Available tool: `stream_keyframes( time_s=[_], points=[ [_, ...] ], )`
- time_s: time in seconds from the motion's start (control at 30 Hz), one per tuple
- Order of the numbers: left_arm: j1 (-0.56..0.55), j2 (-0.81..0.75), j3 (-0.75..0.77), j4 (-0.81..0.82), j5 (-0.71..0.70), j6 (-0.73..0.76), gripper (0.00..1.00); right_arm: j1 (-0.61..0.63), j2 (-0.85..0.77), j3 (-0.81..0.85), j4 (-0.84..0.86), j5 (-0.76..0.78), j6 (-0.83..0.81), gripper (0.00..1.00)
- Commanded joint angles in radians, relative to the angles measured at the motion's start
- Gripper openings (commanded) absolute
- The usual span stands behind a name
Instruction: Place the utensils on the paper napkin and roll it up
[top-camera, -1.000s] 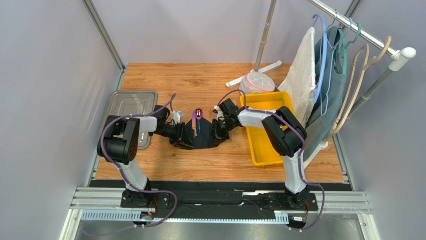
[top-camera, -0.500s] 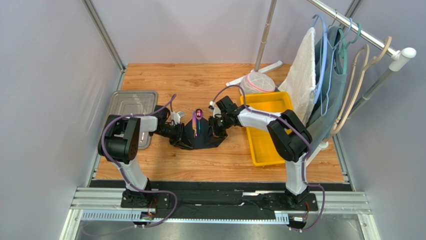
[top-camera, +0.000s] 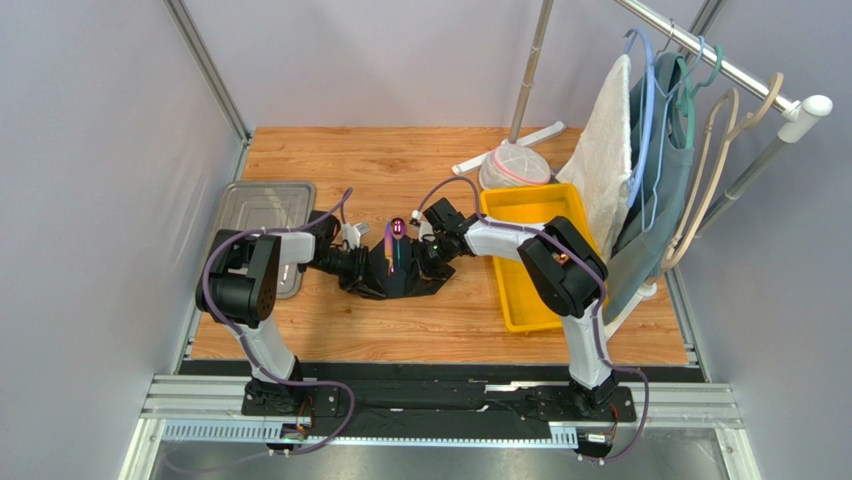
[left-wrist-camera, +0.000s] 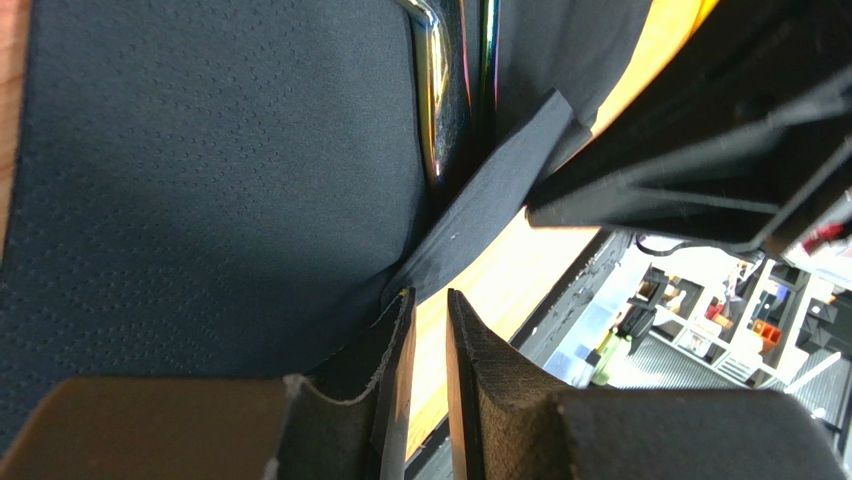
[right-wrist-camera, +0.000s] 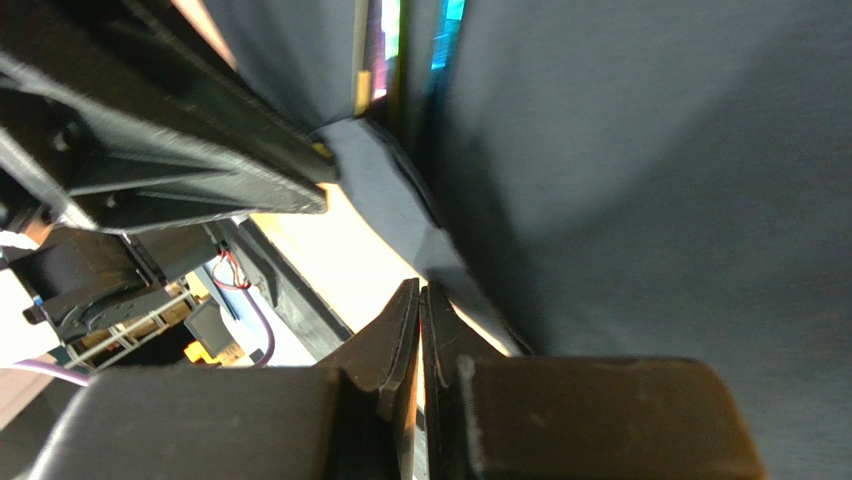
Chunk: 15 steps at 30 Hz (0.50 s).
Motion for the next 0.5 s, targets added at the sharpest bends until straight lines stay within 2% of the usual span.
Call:
stream_keyframes(
  time_s=[0.0,0.17,0.2,0.33,0.47],
  points=[
    [0.008,-0.013,0.018,-0.006,-0.027,0.008,0.26,-0.025,0.025,0.004,-0.004,0.012,-0.005,0.06],
    [0.020,-0.035,0.013,0.010,0.005,0.016,0.25,-0.029,0.024,0.005,-0.036,0.021,-0.033,0.06],
    [0.020,-0.080,-0.005,0.027,0.034,0.008,0.26,-0.029,0.024,0.008,-0.036,0.022,-0.036,0.06],
    [0.019,-0.211,-0.068,0.194,0.111,-0.050,0.30,-0.029,0.027,0.021,-0.036,0.012,-0.034,0.06],
    [0.017,-0.214,-0.074,0.250,0.176,-0.090,0.30,-0.029,0.027,0.008,-0.037,-0.001,-0.033,0.06]
  ],
)
